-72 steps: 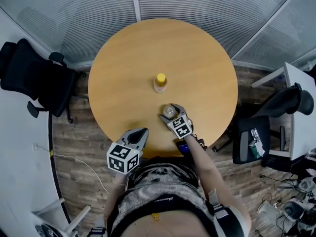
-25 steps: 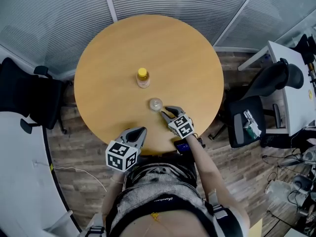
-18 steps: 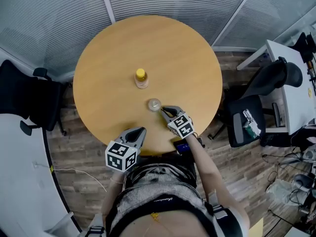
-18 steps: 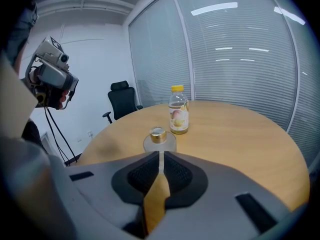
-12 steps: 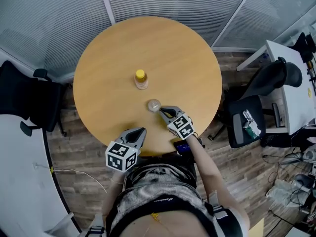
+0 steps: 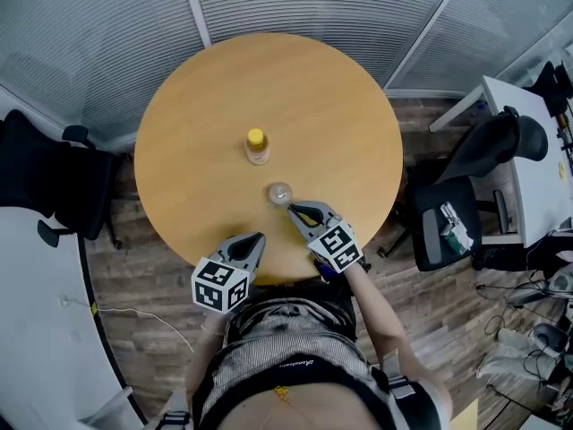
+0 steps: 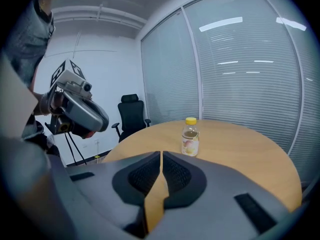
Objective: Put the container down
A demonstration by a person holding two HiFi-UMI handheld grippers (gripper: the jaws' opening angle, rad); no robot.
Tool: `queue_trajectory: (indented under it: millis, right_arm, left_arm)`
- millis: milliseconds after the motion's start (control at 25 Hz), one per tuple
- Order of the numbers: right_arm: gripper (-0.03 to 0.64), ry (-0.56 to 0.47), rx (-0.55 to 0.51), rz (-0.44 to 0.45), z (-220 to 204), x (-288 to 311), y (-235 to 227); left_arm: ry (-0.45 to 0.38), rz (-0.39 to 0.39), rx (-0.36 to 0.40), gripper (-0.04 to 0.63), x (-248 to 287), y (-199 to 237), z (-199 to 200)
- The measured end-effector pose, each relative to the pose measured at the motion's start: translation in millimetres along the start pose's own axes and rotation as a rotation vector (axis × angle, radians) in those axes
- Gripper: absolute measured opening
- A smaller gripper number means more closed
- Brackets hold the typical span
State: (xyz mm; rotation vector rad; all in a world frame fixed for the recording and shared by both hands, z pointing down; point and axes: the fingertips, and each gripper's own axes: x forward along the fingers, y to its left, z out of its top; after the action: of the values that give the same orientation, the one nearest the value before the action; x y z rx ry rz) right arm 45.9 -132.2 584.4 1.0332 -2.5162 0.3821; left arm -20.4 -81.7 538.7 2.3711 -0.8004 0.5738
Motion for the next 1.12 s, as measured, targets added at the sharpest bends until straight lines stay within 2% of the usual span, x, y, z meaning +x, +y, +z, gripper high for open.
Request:
queue_trajectory:
  millis: [440, 640, 1120]
  right_arm:
    - [0.032, -0.070, 0.069, 0.004, 27.2, -27.5, 25.9]
    - [0.032, -0.095, 0.066, 0.001, 42.6, -36.5, 27.7]
    - [0.032, -0.215, 0.046, 0.007, 100.1, -61.3, 33.8]
  left_arm:
    - [-0.034, 0.005, 0.001, 0.021, 0.1, -3.0, 5.4]
    - [-0.056, -0.003, 0.013, 0.021, -0.1, -6.7, 13.5]
    - [-0.173, -0.036, 0.080, 0.021, -15.5, -22.4, 64.2]
